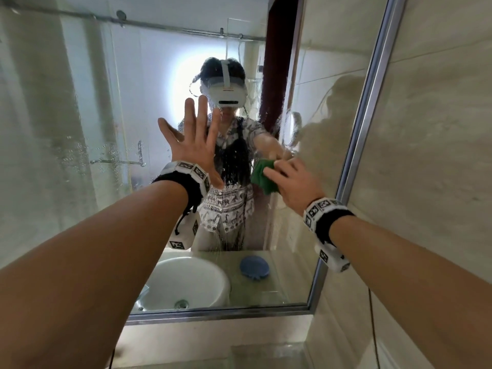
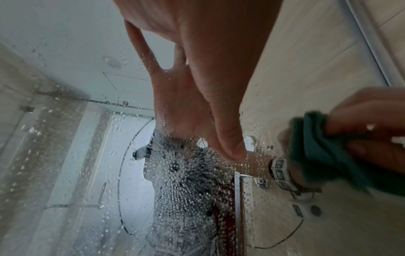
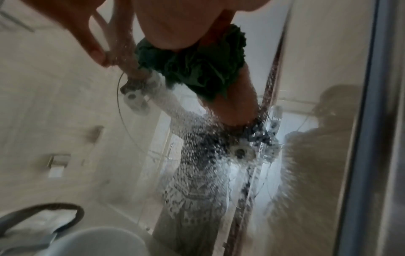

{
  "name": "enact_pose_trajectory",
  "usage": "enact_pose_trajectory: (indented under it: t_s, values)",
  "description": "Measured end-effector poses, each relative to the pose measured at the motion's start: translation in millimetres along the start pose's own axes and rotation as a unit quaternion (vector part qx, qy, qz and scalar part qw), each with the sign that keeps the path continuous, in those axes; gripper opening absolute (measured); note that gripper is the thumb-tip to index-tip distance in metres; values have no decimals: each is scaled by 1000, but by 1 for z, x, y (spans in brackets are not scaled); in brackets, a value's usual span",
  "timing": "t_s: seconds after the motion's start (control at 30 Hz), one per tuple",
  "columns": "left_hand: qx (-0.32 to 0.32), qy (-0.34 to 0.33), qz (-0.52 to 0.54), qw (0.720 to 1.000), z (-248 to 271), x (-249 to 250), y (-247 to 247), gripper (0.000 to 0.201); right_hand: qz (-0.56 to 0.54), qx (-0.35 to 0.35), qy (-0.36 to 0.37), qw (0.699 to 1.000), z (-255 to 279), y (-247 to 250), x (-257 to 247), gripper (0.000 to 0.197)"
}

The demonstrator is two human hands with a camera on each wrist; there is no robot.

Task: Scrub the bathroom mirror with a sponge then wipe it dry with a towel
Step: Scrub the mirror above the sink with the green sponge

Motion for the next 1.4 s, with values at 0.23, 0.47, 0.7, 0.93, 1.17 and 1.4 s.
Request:
enact_pose_trajectory:
  t_s: [0.23, 0.47, 0.7, 0.93, 1.17, 1.4]
  values:
    - [4, -1, 9, 1000, 1, 2, -1, 170, 31, -47, 93, 994, 7, 4, 3, 54]
    - [33, -12, 32, 999, 1, 3, 1, 172, -33, 50, -173, 983, -40, 66, 56, 44]
    - [20, -21, 25, 999, 0, 2, 1, 170, -106, 121, -233, 959, -69, 70, 27, 29]
    - [66, -60, 42, 995, 15, -6, 3, 131, -97, -18, -82, 992, -36, 11, -33, 35]
    - [66, -34, 53, 996, 27, -62, 2, 123, -89, -96, -45, 990, -28, -11, -53, 39]
    - [31, 11, 103, 994, 27, -93, -14, 147, -149, 154, -292, 932, -88, 71, -11, 33]
Point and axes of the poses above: each hand's wrist, its own z-axis away from the middle knuckle, its own y-axis out of the back of the hand, x = y × z, the point moved 6 cm from there along -z, towards the middle knuckle
